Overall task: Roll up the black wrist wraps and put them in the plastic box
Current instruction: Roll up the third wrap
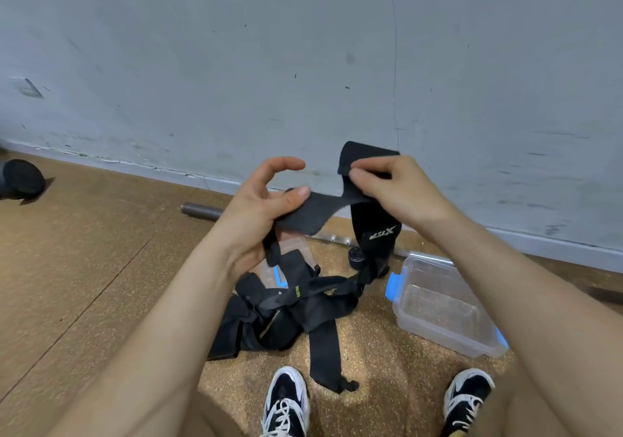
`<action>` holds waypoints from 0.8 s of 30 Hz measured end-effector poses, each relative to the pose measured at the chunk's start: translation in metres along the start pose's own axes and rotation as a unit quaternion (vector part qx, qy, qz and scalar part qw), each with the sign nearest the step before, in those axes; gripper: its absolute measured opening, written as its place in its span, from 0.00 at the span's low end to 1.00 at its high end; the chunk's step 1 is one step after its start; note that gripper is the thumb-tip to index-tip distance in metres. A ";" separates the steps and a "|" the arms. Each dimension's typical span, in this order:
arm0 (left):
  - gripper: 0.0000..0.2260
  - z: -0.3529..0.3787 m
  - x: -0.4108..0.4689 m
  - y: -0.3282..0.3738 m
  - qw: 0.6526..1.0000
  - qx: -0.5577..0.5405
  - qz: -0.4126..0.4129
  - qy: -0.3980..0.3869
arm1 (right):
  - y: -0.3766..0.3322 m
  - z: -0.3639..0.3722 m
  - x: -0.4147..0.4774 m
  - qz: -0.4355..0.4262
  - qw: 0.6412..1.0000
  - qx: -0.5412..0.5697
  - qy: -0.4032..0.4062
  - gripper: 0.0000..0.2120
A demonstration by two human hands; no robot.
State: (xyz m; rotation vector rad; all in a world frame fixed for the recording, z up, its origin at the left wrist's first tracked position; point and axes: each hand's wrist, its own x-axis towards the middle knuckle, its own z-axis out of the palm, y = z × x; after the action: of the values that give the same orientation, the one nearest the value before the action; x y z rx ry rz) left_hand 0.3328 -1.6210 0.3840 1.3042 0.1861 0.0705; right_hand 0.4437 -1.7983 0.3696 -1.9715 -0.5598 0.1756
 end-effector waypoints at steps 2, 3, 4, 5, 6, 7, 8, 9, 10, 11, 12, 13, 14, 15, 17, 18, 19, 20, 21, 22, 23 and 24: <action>0.14 0.001 0.001 0.003 0.999 -0.027 0.033 -0.003 | -0.006 0.006 -0.004 -0.050 0.994 -0.077 -0.060 0.16; 0.15 0.002 0.002 0.004 0.999 -0.035 0.040 -0.002 | -0.008 0.008 -0.007 -0.069 0.992 -0.072 -0.084 0.20; 0.16 0.002 0.004 0.004 0.998 -0.044 0.044 -0.003 | -0.012 0.009 -0.009 -0.075 0.991 -0.045 -0.102 0.24; 0.18 0.002 0.005 0.005 0.997 -0.056 0.047 -0.008 | -0.015 0.008 -0.012 -0.065 0.992 -0.018 -0.111 0.28; 0.20 0.002 0.006 0.005 0.996 -0.067 0.051 -0.018 | -0.017 0.007 -0.013 -0.044 0.992 0.010 -0.116 0.32; 0.22 0.004 0.007 0.005 0.995 -0.075 0.057 -0.030 | -0.017 0.006 -0.013 -0.021 0.992 0.033 -0.119 0.34; 0.23 0.005 0.007 0.005 0.994 -0.079 0.062 -0.041 | -0.018 0.006 -0.014 0.000 0.991 0.056 -0.121 0.34; 0.24 0.005 0.008 0.005 0.993 -0.083 0.066 -0.051 | -0.018 0.006 -0.015 0.017 0.990 0.067 -0.125 0.33; 0.24 0.005 0.008 0.006 0.992 -0.085 0.069 -0.060 | -0.020 0.006 -0.016 0.033 0.988 0.076 -0.132 0.33; 0.25 0.005 0.008 0.007 0.991 -0.087 0.072 -0.071 | -0.021 0.007 -0.016 0.042 0.986 0.078 -0.138 0.36; 0.25 0.005 0.008 0.008 0.990 -0.086 0.073 -0.083 | -0.022 0.006 -0.016 0.054 0.985 0.084 -0.141 0.39; 0.25 0.004 0.007 0.009 0.989 -0.084 0.075 -0.093 | -0.023 0.005 -0.016 0.063 0.984 0.088 -0.142 0.41; 0.26 0.004 0.006 0.009 0.989 -0.080 0.077 -0.101 | -0.025 0.004 -0.018 0.066 0.983 0.095 -0.142 0.41; 0.24 0.004 0.005 0.010 0.989 -0.074 0.079 -0.102 | -0.026 0.003 -0.020 0.064 0.982 0.100 -0.147 0.42; 0.15 0.006 0.003 0.013 0.992 -0.057 0.078 -0.077 | -0.026 0.001 -0.019 0.058 0.983 0.107 -0.141 0.41; 0.11 0.007 0.003 0.015 0.995 -0.046 0.073 -0.056 | -0.024 0.000 -0.018 0.053 0.983 0.113 -0.131 0.38; 0.07 0.007 0.002 0.017 0.997 -0.031 0.067 -0.033 | -0.023 -0.001 -0.017 0.057 0.983 0.129 -0.117 0.31; 0.05 0.007 0.002 0.019 0.998 -0.008 0.061 -0.014 | -0.024 -0.002 -0.017 0.072 0.980 0.151 -0.110 0.26; 0.03 0.006 0.002 0.020 0.998 0.017 0.058 -0.001 | -0.025 -0.004 -0.017 0.090 0.974 0.175 -0.112 0.24; 0.01 0.006 0.001 0.020 0.998 0.037 0.056 0.008 | -0.025 -0.007 -0.017 0.112 0.965 0.204 -0.117 0.27; 0.01 0.007 0.001 0.021 0.997 0.052 0.056 0.014 | -0.025 -0.009 -0.018 0.127 0.955 0.236 -0.126 0.30; 0.00 0.009 0.000 0.021 0.996 0.065 0.057 0.019 | -0.025 -0.010 -0.019 0.139 0.943 0.272 -0.132 0.31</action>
State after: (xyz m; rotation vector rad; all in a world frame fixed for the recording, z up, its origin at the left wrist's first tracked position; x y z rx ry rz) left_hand 0.3358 -1.6243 0.4062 1.4445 0.1496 0.1835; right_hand 0.4227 -1.8062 0.3940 -1.4803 -0.3475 0.7054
